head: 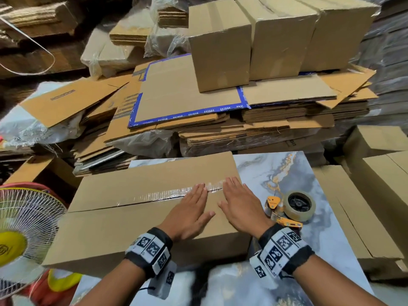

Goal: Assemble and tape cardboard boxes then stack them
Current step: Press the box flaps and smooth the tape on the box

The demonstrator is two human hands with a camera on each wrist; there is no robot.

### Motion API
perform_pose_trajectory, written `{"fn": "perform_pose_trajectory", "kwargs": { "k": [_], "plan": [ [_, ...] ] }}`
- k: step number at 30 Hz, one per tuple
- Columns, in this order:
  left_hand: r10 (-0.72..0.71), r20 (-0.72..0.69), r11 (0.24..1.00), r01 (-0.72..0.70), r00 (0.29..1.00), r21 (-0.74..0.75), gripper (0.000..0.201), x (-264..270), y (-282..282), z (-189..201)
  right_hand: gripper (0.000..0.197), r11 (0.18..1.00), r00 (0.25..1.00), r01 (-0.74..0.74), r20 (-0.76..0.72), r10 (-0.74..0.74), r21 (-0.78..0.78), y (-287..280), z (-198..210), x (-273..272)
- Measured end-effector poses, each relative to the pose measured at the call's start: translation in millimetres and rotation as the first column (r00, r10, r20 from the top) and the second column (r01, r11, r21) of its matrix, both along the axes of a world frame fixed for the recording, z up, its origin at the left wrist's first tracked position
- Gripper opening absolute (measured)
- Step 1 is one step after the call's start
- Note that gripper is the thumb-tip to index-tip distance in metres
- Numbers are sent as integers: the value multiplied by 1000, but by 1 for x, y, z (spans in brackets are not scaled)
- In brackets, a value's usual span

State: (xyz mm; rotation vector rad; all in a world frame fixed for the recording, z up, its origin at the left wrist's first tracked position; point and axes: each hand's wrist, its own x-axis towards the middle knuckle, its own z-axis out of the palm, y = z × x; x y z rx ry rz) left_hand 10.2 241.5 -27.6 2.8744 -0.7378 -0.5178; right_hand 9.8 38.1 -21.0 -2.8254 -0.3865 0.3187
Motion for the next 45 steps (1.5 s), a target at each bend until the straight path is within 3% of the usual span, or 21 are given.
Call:
{"fn": "perform_pose_trajectory", "kwargs": {
  "k": [3,8,13,18,25,30,38,43,45],
  "plan": [
    [102,42,995,-102,994,-1,102,-7,28,0,84,993,1000,16,-17,-18,-113,2,-3,-4],
    [173,45,984,-175,984,36,99,-13,51,0,74,974,989,78,-104,-102,-212,27,16,-2],
    [151,53,988,-151,987,7,76,-9,64,-6,66,993,995,21,-99,-33,-115,74,4,-4],
    [221,56,975,-222,974,12,98,-19,118,2,68,992,995,80,-43,-84,-94,74,-7,-5],
    [277,66,959,-280,959,45,98,-18,137,-2,65,973,973,229,-31,-230,-38,100,-3,0],
    [243,57,970,-244,968,13,79,-21,149,3,65,996,996,81,-25,-80,27,160,-6,-6],
    [442,187,882,-463,877,85,104,-26,276,-4,67,993,994,112,3,-112,-21,163,-13,-2],
    [592,202,805,-585,781,-96,86,-24,283,-8,71,982,984,176,0,-176,-72,184,-5,-8],
    [616,188,786,-579,765,-217,77,-22,286,-8,72,991,992,126,0,-126,-36,206,-1,-10]
  ]
}}
